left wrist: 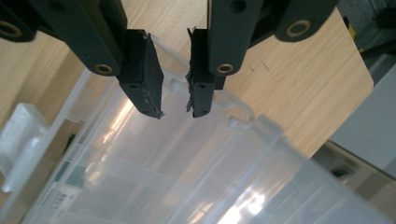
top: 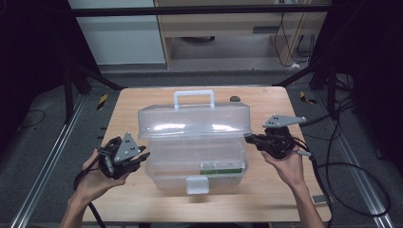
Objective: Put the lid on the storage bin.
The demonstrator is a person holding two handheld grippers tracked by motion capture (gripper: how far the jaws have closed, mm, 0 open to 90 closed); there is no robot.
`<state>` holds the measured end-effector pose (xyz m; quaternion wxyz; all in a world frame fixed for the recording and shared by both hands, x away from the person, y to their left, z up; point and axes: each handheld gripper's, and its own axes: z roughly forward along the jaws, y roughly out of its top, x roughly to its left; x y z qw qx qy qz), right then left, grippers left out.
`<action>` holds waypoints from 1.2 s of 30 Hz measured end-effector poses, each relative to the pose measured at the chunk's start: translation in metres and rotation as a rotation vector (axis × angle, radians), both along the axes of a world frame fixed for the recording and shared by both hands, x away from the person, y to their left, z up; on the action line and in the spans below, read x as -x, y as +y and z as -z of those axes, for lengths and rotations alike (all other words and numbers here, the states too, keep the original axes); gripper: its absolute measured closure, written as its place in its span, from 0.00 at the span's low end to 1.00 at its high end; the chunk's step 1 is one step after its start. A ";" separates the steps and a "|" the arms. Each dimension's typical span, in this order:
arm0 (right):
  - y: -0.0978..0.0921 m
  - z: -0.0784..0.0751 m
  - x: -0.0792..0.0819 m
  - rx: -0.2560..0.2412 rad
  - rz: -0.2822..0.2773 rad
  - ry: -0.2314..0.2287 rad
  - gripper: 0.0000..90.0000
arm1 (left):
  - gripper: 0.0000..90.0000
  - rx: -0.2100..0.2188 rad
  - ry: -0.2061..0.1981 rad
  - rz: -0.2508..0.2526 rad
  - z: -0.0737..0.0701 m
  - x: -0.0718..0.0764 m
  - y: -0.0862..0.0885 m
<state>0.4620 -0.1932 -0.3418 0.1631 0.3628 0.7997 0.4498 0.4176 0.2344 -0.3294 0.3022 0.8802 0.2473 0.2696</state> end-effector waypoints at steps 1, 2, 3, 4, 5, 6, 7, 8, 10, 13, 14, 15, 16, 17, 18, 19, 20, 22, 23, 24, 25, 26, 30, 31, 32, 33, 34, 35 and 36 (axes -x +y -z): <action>0.000 0.000 0.000 0.002 -0.002 -0.003 1.00 | 0.83 0.017 0.002 -0.015 0.001 -0.001 0.003; 0.000 0.000 0.000 0.004 -0.003 -0.003 1.00 | 0.84 0.025 0.001 -0.031 0.002 -0.001 0.005; 0.000 0.000 0.001 0.004 -0.004 -0.002 1.00 | 0.85 0.038 -0.002 -0.048 0.003 -0.003 0.008; 0.000 0.000 0.001 0.006 -0.004 -0.002 1.00 | 0.85 0.051 0.000 -0.064 0.003 -0.004 0.010; 0.001 0.000 0.001 0.007 -0.003 0.000 1.00 | 0.87 0.073 0.001 -0.082 0.005 -0.005 0.012; 0.001 0.001 0.002 0.011 -0.004 -0.003 1.00 | 0.87 0.081 0.003 -0.091 0.006 -0.006 0.013; 0.001 0.001 0.002 0.012 -0.002 0.000 1.00 | 0.88 0.086 0.002 -0.104 0.007 -0.006 0.014; 0.001 0.001 0.002 0.015 -0.004 -0.001 1.00 | 0.89 0.095 0.002 -0.120 0.009 -0.007 0.015; 0.001 0.002 0.003 0.018 -0.004 0.002 1.00 | 0.91 0.114 0.009 -0.140 0.011 -0.009 0.016; 0.000 0.003 0.004 0.012 -0.004 0.009 1.00 | 0.94 0.147 0.019 -0.157 0.015 -0.011 0.017; 0.000 0.004 0.004 0.014 -0.005 0.007 1.00 | 0.94 0.155 0.020 -0.160 0.016 -0.011 0.017; 0.000 0.005 0.005 0.013 -0.005 0.009 1.00 | 0.95 0.165 0.026 -0.163 0.017 -0.012 0.017; 0.000 0.005 0.005 0.016 -0.007 0.007 1.00 | 0.95 0.168 0.022 -0.172 0.018 -0.012 0.017; -0.001 0.006 0.005 0.017 -0.008 0.009 1.00 | 0.96 0.181 0.026 -0.176 0.019 -0.013 0.017; -0.001 0.007 0.005 0.018 -0.008 0.014 1.00 | 0.96 0.188 0.025 -0.176 0.020 -0.013 0.016; -0.001 0.007 0.006 0.019 -0.007 0.012 1.00 | 0.96 0.193 0.023 -0.178 0.021 -0.013 0.016; -0.001 0.007 0.006 0.021 -0.007 0.012 1.00 | 0.97 0.197 0.025 -0.175 0.021 -0.013 0.016; -0.002 0.008 0.007 0.025 -0.008 0.013 1.00 | 0.97 0.210 0.023 -0.167 0.021 -0.013 0.016; -0.002 0.009 0.008 0.025 -0.009 0.015 1.00 | 0.97 0.209 0.022 -0.167 0.022 -0.013 0.015; -0.002 0.009 0.009 0.027 -0.006 0.017 1.00 | 0.97 0.212 0.018 -0.165 0.022 -0.013 0.015; -0.002 0.010 0.009 0.029 -0.009 0.017 1.00 | 0.97 0.214 0.020 -0.163 0.022 -0.013 0.014; -0.001 0.010 0.010 0.030 -0.009 0.022 1.00 | 0.97 0.213 0.020 -0.164 0.022 -0.013 0.014; -0.003 0.013 0.011 0.051 -0.002 0.019 1.00 | 0.97 0.215 0.028 -0.168 0.024 -0.012 0.015; -0.003 0.013 0.011 0.049 0.001 0.022 1.00 | 0.97 0.218 0.028 -0.168 0.025 -0.012 0.015; -0.004 0.014 0.011 0.046 0.000 0.027 1.00 | 0.97 0.218 0.030 -0.167 0.026 -0.012 0.015; -0.005 0.015 0.011 0.045 0.000 0.026 1.00 | 0.97 0.218 0.030 -0.167 0.027 -0.012 0.015; -0.005 0.016 0.011 0.046 -0.001 0.027 1.00 | 0.97 0.215 0.033 -0.169 0.027 -0.012 0.015; -0.005 0.017 0.012 0.048 -0.003 0.028 1.00 | 0.97 0.215 0.035 -0.171 0.028 -0.011 0.015; -0.005 0.018 0.012 0.048 -0.002 0.031 1.00 | 0.97 0.213 0.037 -0.172 0.029 -0.011 0.015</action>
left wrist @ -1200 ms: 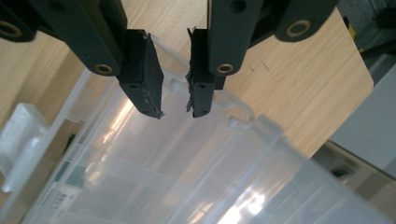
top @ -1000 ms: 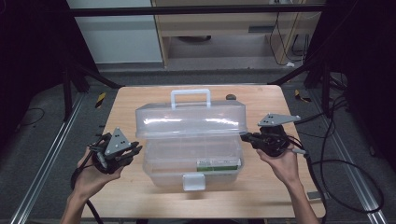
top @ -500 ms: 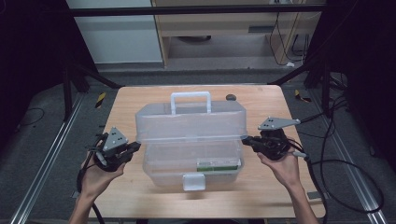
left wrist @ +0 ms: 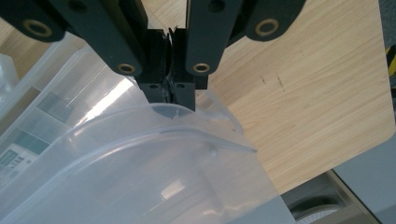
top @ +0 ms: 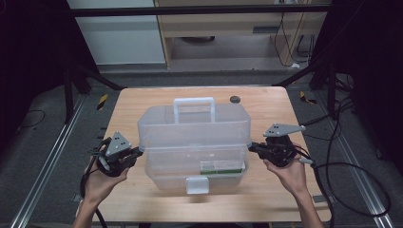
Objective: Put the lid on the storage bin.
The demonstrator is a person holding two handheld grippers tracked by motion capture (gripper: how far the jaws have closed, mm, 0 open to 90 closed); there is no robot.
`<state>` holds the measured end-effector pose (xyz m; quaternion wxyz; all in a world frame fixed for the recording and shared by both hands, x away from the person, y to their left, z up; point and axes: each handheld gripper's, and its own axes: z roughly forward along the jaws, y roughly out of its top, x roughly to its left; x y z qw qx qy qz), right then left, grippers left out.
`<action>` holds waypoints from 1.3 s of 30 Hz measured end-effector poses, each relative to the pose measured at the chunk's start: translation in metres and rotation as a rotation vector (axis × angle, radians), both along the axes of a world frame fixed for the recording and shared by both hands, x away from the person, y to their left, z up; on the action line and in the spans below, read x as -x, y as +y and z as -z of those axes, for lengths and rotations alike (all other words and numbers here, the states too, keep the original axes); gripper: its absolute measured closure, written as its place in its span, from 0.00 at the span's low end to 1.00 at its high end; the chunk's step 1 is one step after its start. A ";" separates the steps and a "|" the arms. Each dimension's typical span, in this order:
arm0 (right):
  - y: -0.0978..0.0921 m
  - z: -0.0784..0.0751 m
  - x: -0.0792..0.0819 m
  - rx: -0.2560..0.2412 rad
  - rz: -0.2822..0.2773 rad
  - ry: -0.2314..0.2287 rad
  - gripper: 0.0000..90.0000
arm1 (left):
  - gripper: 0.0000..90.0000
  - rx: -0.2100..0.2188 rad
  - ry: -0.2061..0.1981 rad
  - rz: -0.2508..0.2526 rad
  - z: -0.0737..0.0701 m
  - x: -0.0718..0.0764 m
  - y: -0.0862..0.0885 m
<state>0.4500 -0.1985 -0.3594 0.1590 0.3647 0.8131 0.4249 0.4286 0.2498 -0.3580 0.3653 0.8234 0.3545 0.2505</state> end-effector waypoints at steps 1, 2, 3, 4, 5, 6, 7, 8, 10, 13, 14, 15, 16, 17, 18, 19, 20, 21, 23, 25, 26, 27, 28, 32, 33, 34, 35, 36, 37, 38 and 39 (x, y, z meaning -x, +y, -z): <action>0.000 0.001 0.000 0.000 0.000 0.001 1.00 | 0.97 -0.005 0.003 0.002 0.000 0.000 0.000; -0.001 0.001 0.000 0.001 -0.001 0.002 1.00 | 0.97 -0.004 0.003 0.002 0.001 0.001 0.000; -0.001 0.002 0.001 0.002 0.000 0.005 1.00 | 0.97 -0.003 0.005 0.000 0.002 0.001 0.000; -0.002 0.002 0.001 0.003 -0.001 0.006 1.00 | 0.97 -0.007 0.007 0.001 0.002 0.001 0.001; -0.002 0.003 0.001 0.004 -0.002 0.009 1.00 | 0.97 -0.007 0.008 0.001 0.003 0.002 0.001; -0.002 0.004 0.001 0.006 -0.004 0.010 1.00 | 0.97 -0.004 0.009 0.001 0.004 0.002 0.001; -0.002 0.005 0.002 0.008 -0.007 0.013 1.00 | 0.97 -0.009 0.013 0.001 0.005 0.002 0.001; -0.002 0.006 0.002 0.014 -0.007 0.016 1.00 | 0.96 -0.010 0.017 0.002 0.007 0.002 0.002; -0.002 0.008 0.003 0.017 -0.010 0.019 1.00 | 0.96 -0.010 0.021 0.003 0.008 0.002 0.002; -0.003 0.011 0.003 0.018 -0.010 0.026 1.00 | 0.96 -0.014 0.026 0.006 0.011 0.003 0.001; -0.003 0.012 0.003 0.021 -0.010 0.028 1.00 | 0.96 -0.021 0.026 0.007 0.012 0.004 0.002; -0.003 0.013 0.003 0.025 -0.012 0.028 1.00 | 0.96 -0.016 0.026 0.006 0.013 0.004 0.001; -0.003 0.013 0.003 0.026 -0.010 0.029 1.00 | 0.96 -0.016 0.027 0.007 0.014 0.004 0.002; -0.003 0.014 0.004 0.029 -0.011 0.031 1.00 | 0.96 -0.016 0.029 0.006 0.014 0.005 0.002; -0.003 0.015 0.004 0.030 -0.012 0.033 1.00 | 0.96 -0.021 0.033 0.006 0.015 0.005 0.002; -0.003 0.016 0.004 0.034 -0.012 0.036 0.99 | 0.96 -0.025 0.034 0.005 0.016 0.005 0.001; -0.003 0.017 0.004 0.037 -0.014 0.036 0.99 | 0.96 -0.028 0.035 0.007 0.017 0.005 0.001; -0.004 0.018 0.004 0.036 -0.013 0.038 0.99 | 0.96 -0.033 0.037 0.007 0.017 0.005 0.001; -0.004 0.019 0.004 0.037 -0.013 0.043 0.99 | 0.96 -0.042 0.040 0.009 0.018 0.005 0.000; -0.004 0.020 0.004 0.047 -0.015 0.044 0.99 | 0.96 -0.043 0.043 0.005 0.020 0.006 0.000; -0.003 0.021 0.004 0.052 -0.016 0.048 0.99 | 0.96 -0.048 0.047 0.006 0.020 0.006 0.000; -0.002 0.022 0.003 0.058 -0.018 0.047 0.99 | 0.96 -0.051 0.051 0.005 0.021 0.006 -0.001; -0.002 0.022 0.003 0.065 -0.018 0.051 0.99 | 0.96 -0.056 0.052 0.007 0.022 0.006 -0.001; -0.002 0.026 0.002 0.075 -0.012 0.062 1.00 | 0.96 -0.072 0.063 0.006 0.027 0.006 -0.002; -0.003 0.027 0.002 0.075 -0.012 0.063 1.00 | 0.96 -0.079 0.067 0.008 0.028 0.006 -0.002; -0.003 0.027 0.002 0.077 -0.008 0.067 1.00 | 0.96 -0.081 0.072 0.006 0.029 0.006 -0.003; -0.003 0.028 0.002 0.077 -0.009 0.067 1.00 | 0.96 -0.082 0.073 0.007 0.030 0.006 -0.003; -0.003 0.029 0.002 0.080 -0.009 0.070 1.00 | 0.96 -0.085 0.075 0.007 0.031 0.005 -0.003; -0.003 0.029 0.001 0.083 -0.012 0.074 1.00 | 0.96 -0.086 0.079 0.009 0.031 0.005 -0.003; -0.003 0.030 0.001 0.085 -0.012 0.072 1.00 | 0.96 -0.082 0.080 0.009 0.032 0.005 -0.003; -0.003 0.030 0.001 0.088 -0.012 0.074 1.00 | 0.96 -0.087 0.082 0.009 0.032 0.006 -0.003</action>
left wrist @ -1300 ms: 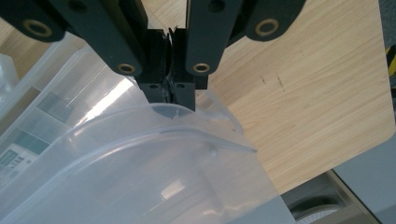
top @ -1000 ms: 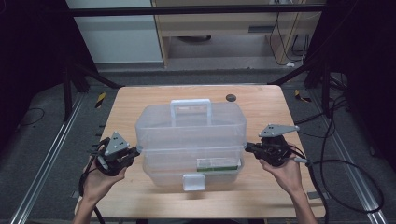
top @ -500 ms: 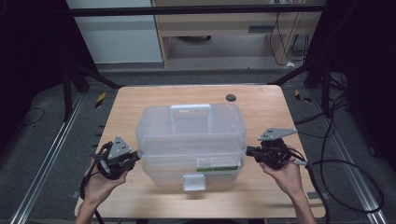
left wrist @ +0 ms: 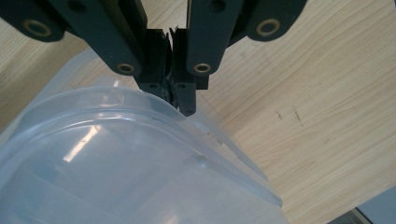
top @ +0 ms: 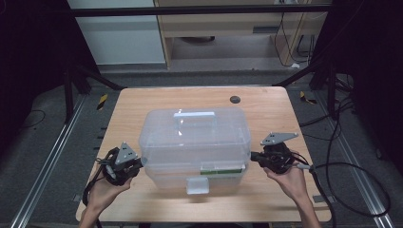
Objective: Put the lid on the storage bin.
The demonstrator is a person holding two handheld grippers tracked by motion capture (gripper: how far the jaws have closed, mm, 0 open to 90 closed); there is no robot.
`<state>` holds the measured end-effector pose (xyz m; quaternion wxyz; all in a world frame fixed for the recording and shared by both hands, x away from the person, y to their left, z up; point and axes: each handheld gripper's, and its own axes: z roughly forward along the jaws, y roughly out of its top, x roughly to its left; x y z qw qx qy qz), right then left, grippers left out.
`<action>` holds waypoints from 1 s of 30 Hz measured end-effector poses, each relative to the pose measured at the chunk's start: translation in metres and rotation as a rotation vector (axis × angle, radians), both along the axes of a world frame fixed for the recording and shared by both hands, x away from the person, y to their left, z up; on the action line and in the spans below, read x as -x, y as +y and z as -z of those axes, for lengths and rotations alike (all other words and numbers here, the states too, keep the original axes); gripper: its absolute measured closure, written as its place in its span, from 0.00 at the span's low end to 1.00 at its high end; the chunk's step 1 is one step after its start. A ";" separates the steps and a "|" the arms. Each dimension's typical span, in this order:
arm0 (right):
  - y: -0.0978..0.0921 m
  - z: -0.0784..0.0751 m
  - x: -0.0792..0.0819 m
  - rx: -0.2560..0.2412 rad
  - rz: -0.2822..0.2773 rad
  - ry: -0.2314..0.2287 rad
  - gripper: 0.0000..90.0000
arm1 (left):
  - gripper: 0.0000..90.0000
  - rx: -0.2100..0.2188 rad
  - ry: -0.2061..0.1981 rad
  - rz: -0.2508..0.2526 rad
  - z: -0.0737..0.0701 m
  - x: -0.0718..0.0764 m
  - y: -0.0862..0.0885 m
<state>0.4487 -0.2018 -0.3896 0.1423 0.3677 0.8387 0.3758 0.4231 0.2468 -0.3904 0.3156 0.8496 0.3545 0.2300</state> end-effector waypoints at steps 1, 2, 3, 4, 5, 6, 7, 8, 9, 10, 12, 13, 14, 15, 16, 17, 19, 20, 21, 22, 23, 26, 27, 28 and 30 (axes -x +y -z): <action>0.000 0.001 0.000 0.001 -0.002 -0.001 1.00 | 0.96 -0.003 0.003 -0.001 0.001 0.000 0.000; 0.000 0.001 0.000 0.005 0.000 0.002 1.00 | 0.96 -0.004 0.004 0.000 0.001 0.000 -0.001; 0.000 0.001 0.000 0.008 0.000 0.003 1.00 | 0.97 -0.005 0.007 0.000 0.002 0.000 -0.001; 0.001 0.001 0.000 0.009 -0.001 0.002 1.00 | 0.96 -0.006 0.009 -0.002 0.002 0.000 -0.001; 0.001 0.002 0.000 0.012 0.000 0.002 1.00 | 0.96 -0.005 0.009 -0.002 0.003 0.000 -0.001; 0.001 0.002 0.000 0.011 0.005 0.004 1.00 | 0.96 -0.010 0.012 0.000 0.003 0.000 -0.001; 0.001 0.003 0.000 0.015 0.000 0.005 1.00 | 0.96 -0.015 0.012 0.000 0.004 0.000 -0.001; 0.001 0.003 0.000 0.017 0.000 0.007 1.00 | 0.96 -0.023 0.013 -0.003 0.004 0.000 -0.001; 0.000 0.003 0.000 0.018 0.002 0.009 1.00 | 0.96 -0.026 0.017 -0.004 0.005 0.000 -0.001; 0.000 0.004 0.000 0.022 0.001 0.011 1.00 | 0.96 -0.030 0.018 -0.006 0.006 0.000 -0.001; 0.000 0.005 0.000 0.030 0.002 0.016 1.00 | 0.97 -0.049 0.022 -0.015 0.008 0.000 -0.001; 0.001 0.006 0.000 0.042 0.006 0.018 1.00 | 0.97 -0.054 0.019 -0.016 0.009 -0.001 -0.001; 0.001 0.007 0.000 0.054 0.003 0.019 1.00 | 0.97 -0.058 0.021 -0.018 0.011 -0.001 -0.001; 0.002 0.008 0.000 0.060 0.005 0.021 1.00 | 0.97 -0.065 0.026 -0.023 0.012 -0.002 0.000; 0.002 0.010 -0.001 0.073 0.007 0.022 1.00 | 0.98 -0.072 0.026 -0.030 0.014 -0.003 0.000; 0.003 0.010 -0.001 0.073 0.010 0.017 1.00 | 0.98 -0.077 0.030 -0.035 0.015 -0.005 0.001; 0.001 0.010 -0.002 0.069 0.018 0.020 1.00 | 0.97 -0.049 0.044 -0.033 0.018 -0.009 0.005; 0.001 0.010 -0.002 0.087 0.030 0.014 1.00 | 0.96 -0.058 0.044 -0.048 0.019 -0.010 0.007; 0.000 0.011 -0.002 0.110 0.041 0.007 1.00 | 0.96 -0.055 0.040 -0.062 0.019 -0.011 0.009; -0.001 0.012 -0.002 0.122 0.053 0.002 1.00 | 0.96 -0.046 0.046 -0.070 0.020 -0.012 0.012; -0.004 0.013 -0.002 0.121 0.062 0.002 0.99 | 0.96 -0.043 0.045 -0.080 0.020 -0.012 0.015; -0.013 0.016 -0.005 0.104 0.093 -0.001 0.97 | 0.93 -0.020 0.038 -0.110 0.020 -0.014 0.024; -0.016 0.017 -0.006 0.092 0.105 -0.001 0.95 | 0.91 -0.010 0.031 -0.119 0.021 -0.015 0.026; -0.020 0.018 -0.007 0.080 0.120 -0.007 0.94 | 0.89 -0.007 0.021 -0.128 0.021 -0.017 0.029; -0.027 0.020 -0.009 0.069 0.151 -0.022 0.90 | 0.84 -0.001 0.001 -0.155 0.024 -0.020 0.034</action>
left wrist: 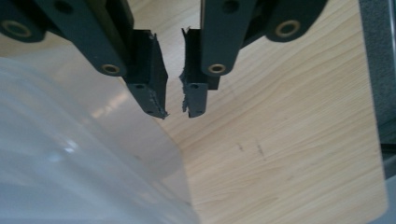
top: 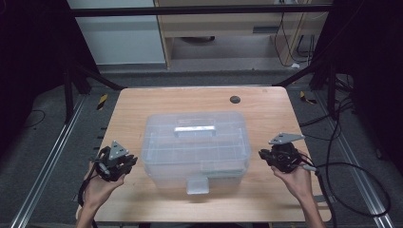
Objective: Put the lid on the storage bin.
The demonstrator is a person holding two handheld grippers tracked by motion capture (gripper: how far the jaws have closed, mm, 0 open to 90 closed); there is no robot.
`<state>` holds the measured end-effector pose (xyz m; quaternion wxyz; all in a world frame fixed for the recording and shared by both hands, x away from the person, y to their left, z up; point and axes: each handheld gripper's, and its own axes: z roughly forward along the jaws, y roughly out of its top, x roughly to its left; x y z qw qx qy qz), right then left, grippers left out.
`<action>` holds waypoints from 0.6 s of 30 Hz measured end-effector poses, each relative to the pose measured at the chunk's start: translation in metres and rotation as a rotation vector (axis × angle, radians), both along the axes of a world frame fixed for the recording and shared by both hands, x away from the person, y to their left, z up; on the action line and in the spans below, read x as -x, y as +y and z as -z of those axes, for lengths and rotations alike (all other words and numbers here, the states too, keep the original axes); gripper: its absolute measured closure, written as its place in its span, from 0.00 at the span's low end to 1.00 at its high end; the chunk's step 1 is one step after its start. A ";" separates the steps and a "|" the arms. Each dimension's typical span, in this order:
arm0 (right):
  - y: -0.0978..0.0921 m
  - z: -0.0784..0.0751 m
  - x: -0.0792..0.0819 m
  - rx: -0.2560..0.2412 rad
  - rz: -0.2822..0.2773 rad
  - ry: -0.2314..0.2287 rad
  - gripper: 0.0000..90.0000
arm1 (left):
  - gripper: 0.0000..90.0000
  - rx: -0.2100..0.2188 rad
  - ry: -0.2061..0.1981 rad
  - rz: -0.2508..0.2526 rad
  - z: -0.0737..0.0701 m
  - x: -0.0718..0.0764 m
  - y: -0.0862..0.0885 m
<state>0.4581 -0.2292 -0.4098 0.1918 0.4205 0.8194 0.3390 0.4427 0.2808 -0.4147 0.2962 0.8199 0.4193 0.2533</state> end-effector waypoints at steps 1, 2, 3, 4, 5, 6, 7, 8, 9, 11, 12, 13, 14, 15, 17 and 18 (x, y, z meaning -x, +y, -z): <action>-0.004 0.001 -0.001 -0.012 0.019 -0.006 0.88 | 0.81 -0.002 -0.010 -0.013 0.002 -0.002 0.003; -0.008 0.002 -0.002 -0.029 0.033 -0.016 0.84 | 0.79 -0.007 -0.017 -0.026 0.005 -0.004 0.005; -0.012 0.004 -0.003 -0.040 0.053 -0.025 0.80 | 0.77 -0.008 -0.017 -0.040 0.008 -0.006 0.008; -0.015 0.005 -0.004 -0.047 0.074 -0.036 0.77 | 0.73 -0.007 -0.019 -0.055 0.012 -0.009 0.012; -0.019 0.007 -0.005 -0.053 0.087 -0.050 0.75 | 0.69 -0.007 -0.024 -0.075 0.015 -0.011 0.015; -0.022 0.009 -0.006 -0.060 0.104 -0.058 0.70 | 0.65 -0.006 -0.021 -0.094 0.018 -0.014 0.018; -0.026 0.010 -0.007 -0.063 0.120 -0.062 0.66 | 0.62 -0.001 -0.020 -0.110 0.022 -0.016 0.022; -0.029 0.012 -0.008 -0.064 0.130 -0.070 0.62 | 0.59 0.003 -0.015 -0.125 0.024 -0.018 0.025; -0.032 0.015 -0.009 -0.066 0.146 -0.080 0.57 | 0.56 0.002 -0.012 -0.141 0.027 -0.020 0.027; -0.037 0.020 -0.012 -0.060 0.178 -0.089 0.49 | 0.55 0.005 -0.007 -0.167 0.034 -0.023 0.033; -0.040 0.024 -0.014 -0.059 0.197 -0.092 0.46 | 0.53 0.004 0.000 -0.172 0.036 -0.024 0.034; -0.042 0.027 -0.015 -0.054 0.210 -0.094 0.41 | 0.52 0.000 0.002 -0.181 0.038 -0.025 0.035; -0.044 0.030 -0.016 -0.052 0.218 -0.096 0.39 | 0.51 -0.010 0.016 -0.191 0.040 -0.027 0.036; -0.046 0.032 -0.017 -0.047 0.232 -0.101 0.36 | 0.49 -0.013 0.021 -0.195 0.042 -0.028 0.038; -0.051 0.037 -0.018 -0.052 0.257 -0.100 0.29 | 0.48 -0.013 0.030 -0.205 0.046 -0.030 0.040; -0.054 0.039 -0.019 -0.057 0.267 -0.103 0.27 | 0.47 -0.014 0.037 -0.208 0.047 -0.031 0.041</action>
